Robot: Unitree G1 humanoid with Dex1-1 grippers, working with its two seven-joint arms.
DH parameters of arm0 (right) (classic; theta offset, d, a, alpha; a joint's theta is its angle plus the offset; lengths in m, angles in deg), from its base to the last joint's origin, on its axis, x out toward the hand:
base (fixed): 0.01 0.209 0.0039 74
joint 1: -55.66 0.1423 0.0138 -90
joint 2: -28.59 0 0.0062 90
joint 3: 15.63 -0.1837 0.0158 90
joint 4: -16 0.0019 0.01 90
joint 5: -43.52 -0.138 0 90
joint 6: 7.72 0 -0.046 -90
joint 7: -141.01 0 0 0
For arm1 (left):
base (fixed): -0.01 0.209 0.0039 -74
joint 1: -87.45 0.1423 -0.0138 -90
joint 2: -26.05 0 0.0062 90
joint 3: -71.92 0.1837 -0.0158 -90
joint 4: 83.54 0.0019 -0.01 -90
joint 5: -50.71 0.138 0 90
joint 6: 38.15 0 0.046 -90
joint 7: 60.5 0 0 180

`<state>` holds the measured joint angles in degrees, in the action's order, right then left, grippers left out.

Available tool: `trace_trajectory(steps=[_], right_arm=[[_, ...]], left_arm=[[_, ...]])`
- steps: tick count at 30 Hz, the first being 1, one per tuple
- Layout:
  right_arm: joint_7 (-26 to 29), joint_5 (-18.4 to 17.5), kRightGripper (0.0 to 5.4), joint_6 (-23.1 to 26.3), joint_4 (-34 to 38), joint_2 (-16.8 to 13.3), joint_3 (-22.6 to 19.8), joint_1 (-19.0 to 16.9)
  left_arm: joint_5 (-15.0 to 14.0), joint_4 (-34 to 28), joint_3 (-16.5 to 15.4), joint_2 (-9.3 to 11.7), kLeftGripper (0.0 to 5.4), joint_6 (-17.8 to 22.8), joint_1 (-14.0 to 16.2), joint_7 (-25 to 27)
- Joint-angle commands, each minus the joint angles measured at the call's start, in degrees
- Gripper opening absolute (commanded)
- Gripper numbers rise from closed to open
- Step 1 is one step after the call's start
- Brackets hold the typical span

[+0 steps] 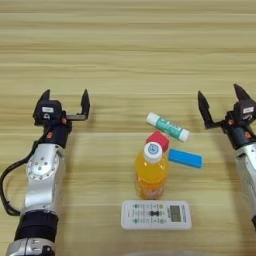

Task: Move the objects on the table

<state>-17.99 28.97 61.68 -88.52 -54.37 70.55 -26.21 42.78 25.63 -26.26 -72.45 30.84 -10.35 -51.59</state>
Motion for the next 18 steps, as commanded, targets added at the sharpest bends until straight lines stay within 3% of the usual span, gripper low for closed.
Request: trace_trajectory(steps=[1, 4, 8, 12, 18], right_arm=[[10.8, -4.4, 5.40, 9.0, 3.6, -6.6, 1.3, 1.9], [19.1, -5.9, 5.40, 14.5, 3.5, -12.1, 2.0, 4.0], [25.3, -6.2, 5.40, 19.1, 3.5, -15.7, 2.9, 5.3], [30.1, -4.4, 5.40, 21.0, 1.6, -17.6, 5.3, 5.3], [32.3, -1.9, 5.40, 22.1, -0.2, -17.5, 7.7, 5.7]], left_arm=[[0.9, 0.8, 0.3, -0.4, 5.39, -0.8, -0.9, -0.5], [1.1, 0.8, 0.4, -0.7, 5.39, -1.0, -1.0, -0.5], [1.1, 0.6, 0.6, -0.9, 5.39, -1.2, -0.8, -0.4], [1.1, 0.5, 0.7, -1.1, 5.39, -1.2, -0.8, -0.2], [0.7, 0.3, 0.6, -1.4, 5.39, -1.1, -0.7, 0.1]])
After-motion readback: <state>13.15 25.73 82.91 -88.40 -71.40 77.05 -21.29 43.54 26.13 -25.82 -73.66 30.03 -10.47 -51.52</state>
